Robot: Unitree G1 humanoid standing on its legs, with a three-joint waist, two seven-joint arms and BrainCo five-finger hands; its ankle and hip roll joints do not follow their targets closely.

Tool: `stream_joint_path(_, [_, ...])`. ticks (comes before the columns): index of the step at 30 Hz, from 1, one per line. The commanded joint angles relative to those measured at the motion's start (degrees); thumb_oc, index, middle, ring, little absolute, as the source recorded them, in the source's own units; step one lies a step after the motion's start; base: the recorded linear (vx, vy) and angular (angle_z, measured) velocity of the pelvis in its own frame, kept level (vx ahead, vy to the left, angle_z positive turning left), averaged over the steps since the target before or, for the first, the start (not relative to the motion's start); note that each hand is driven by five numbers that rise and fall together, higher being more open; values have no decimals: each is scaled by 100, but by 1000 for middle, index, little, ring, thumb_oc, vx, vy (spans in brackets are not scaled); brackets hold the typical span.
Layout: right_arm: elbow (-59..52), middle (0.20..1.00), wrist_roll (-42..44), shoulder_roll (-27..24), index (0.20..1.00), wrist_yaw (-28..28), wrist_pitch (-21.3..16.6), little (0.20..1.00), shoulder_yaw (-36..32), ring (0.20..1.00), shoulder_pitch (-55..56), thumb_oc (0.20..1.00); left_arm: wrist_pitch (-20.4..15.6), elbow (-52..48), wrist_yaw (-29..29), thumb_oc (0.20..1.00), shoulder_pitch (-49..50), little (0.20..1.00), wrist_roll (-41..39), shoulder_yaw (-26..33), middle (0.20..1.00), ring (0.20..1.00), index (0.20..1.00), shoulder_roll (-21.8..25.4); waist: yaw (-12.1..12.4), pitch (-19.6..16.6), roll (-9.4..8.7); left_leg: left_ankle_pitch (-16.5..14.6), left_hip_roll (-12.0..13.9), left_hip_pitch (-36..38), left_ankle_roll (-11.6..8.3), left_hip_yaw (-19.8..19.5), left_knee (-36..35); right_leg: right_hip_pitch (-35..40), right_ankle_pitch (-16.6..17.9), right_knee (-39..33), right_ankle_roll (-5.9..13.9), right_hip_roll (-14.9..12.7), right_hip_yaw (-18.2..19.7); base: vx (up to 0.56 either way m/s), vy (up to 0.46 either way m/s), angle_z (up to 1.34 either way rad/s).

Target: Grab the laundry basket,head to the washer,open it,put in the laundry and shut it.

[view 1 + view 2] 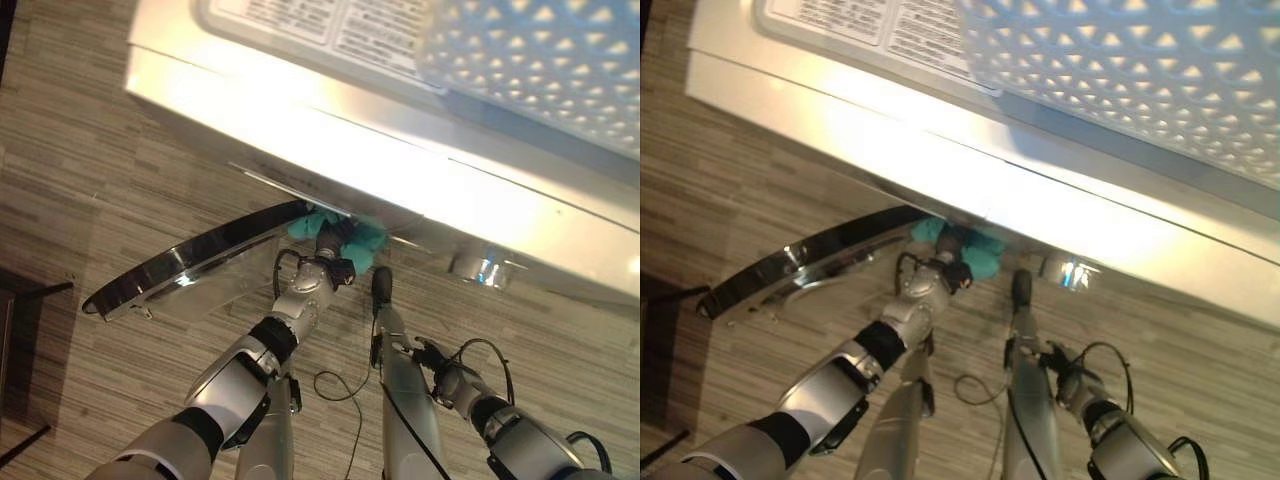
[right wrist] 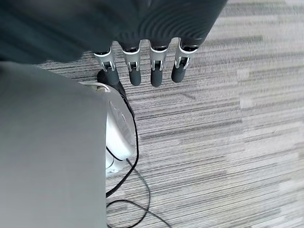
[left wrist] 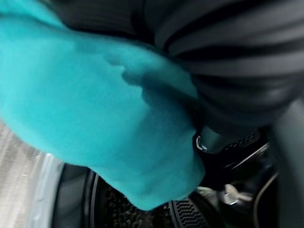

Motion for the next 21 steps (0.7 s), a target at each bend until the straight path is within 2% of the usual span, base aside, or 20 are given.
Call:
stream_joint_path(1, [524, 1000, 204, -90, 1000, 241, 212, 1000, 188, 1000, 845, 1000, -288, 160, -47, 200, -721, 200, 143, 57, 200, 200, 200, -237, -114, -79, -197, -753, 23, -801, 47, -233, 1253, -882, -306, 612, 384, -28, 421, -56, -84, 7])
stream_joint_path(3, [512, 1000, 264, -101, 1000, 229, 206, 1000, 153, 1000, 833, 1000, -275, 164, -46, 200, -812, 200, 102, 70, 200, 200, 200, -213, -156, -93, -182, -826, 24, -987, 31, -267, 1484, -952, -365, 738, 367, -39, 430, -1, -70, 13])
stream_joint_path(4, [494, 1000, 330, -132, 1000, 188, 183, 1000, 137, 1000, 789, 1000, -259, 190, -54, 200, -907, 200, 51, 72, 200, 200, 200, -111, -185, -100, -139, -1088, 87, -1156, -2, -340, 1817, -1027, -644, 1050, 356, 19, 441, 22, -147, 15])
stream_joint_path(6, [356, 1000, 558, -98, 1000, 100, 88, 1000, 131, 1000, 641, 1000, -257, 434, 5, 200, -1372, 200, -252, 306, 200, 200, 200, 142, -306, -156, -112, -1344, 231, -1804, -34, -396, 2511, -1465, -860, 1549, 258, 95, 477, 15, -149, 12])
stream_joint_path(7, [326, 1000, 685, -57, 1000, 59, 48, 1000, 90, 1000, 582, 1000, -281, 531, 32, 200, -1480, 200, -354, 421, 200, 200, 200, 160, -333, -172, -116, -1379, 272, -1901, -47, -411, 2590, -1544, -884, 1607, 239, 131, 487, 2, -136, 6])
stream_joint_path(8, [199, 1000, 1018, 52, 1000, -1, -52, 1000, 10, 1000, 445, 1000, -364, 678, 107, 200, -1761, 200, -788, 746, 200, 200, 200, 137, -387, -185, -157, -1446, 361, -2073, -77, -420, 2763, -1660, -908, 1705, 199, 217, 496, 1, -95, -4])
stream_joint_path(9, [199, 1000, 1018, 51, 1000, -1, -52, 1000, 11, 1000, 444, 1000, -364, 680, 106, 200, -1762, 200, -788, 747, 200, 200, 200, 137, -387, -186, -156, -1446, 361, -2076, -77, -420, 2764, -1662, -908, 1706, 199, 218, 496, 23, -122, -13])
stream_joint_path(10, [-185, 1000, 1480, 215, 1000, -216, -271, 1000, -47, 1000, 188, 1000, -597, 961, 250, 200, -2292, 200, -1589, 1515, 200, 200, 200, 157, -569, -209, -326, -1590, 601, -2170, -149, -368, 2880, -1808, -898, 1665, 177, 414, 501, 34, -81, -24])
stream_joint_path(11, [-307, 1000, 1552, 252, 1000, -317, -305, 1000, 24, 1000, -11, 1000, -705, 1094, 272, 200, -2547, 200, -1844, 1806, 200, 200, 200, 219, -642, -214, -399, -1657, 722, -2174, -187, -299, 2914, -1841, -866, 1601, 180, 543, 527, 34, -81, -29])
stream_joint_path(12, [-306, 1000, 1552, 252, 1000, -317, -305, 1000, 25, 1000, -14, 1000, -705, 1098, 269, 200, -2552, 200, -1845, 1808, 200, 200, 200, 221, -641, -211, -400, -1658, 724, -2173, -188, -297, 2915, -1840, -866, 1600, 180, 546, 528, 43, -64, -70])
stream_joint_path(13, [-1127, 1000, 1565, 357, 1000, -447, -428, 1000, 226, 1000, -252, 1000, -1048, 920, 355, 200, -2955, 200, -2320, 2268, 200, 200, 200, 348, -887, -234, -654, -1781, 1038, -2201, -250, -185, 2962, -1913, -738, 1312, 241, 804, 512, 30, -46, -76])
stream_joint_path(17, [-1200, 1000, 1566, 326, 1000, -442, -376, 1000, 251, 1000, -250, 1000, -1051, 924, 354, 200, -2974, 200, -2334, 2291, 200, 200, 200, 376, -865, -232, -658, -1805, 1086, -2193, -260, -143, 2975, -1913, -708, 1281, 236, 858, 540, 8, -13, -70])
stream_joint_path(21, [-1200, 1000, 1566, 326, 1000, -442, -376, 1000, 251, 1000, -250, 1000, -1051, 924, 354, 200, -2974, 200, -2334, 2291, 200, 200, 200, 376, -865, -232, -658, -1805, 1086, -2193, -260, -143, 2975, -1913, -708, 1281, 236, 858, 540, 0, 0, -6])
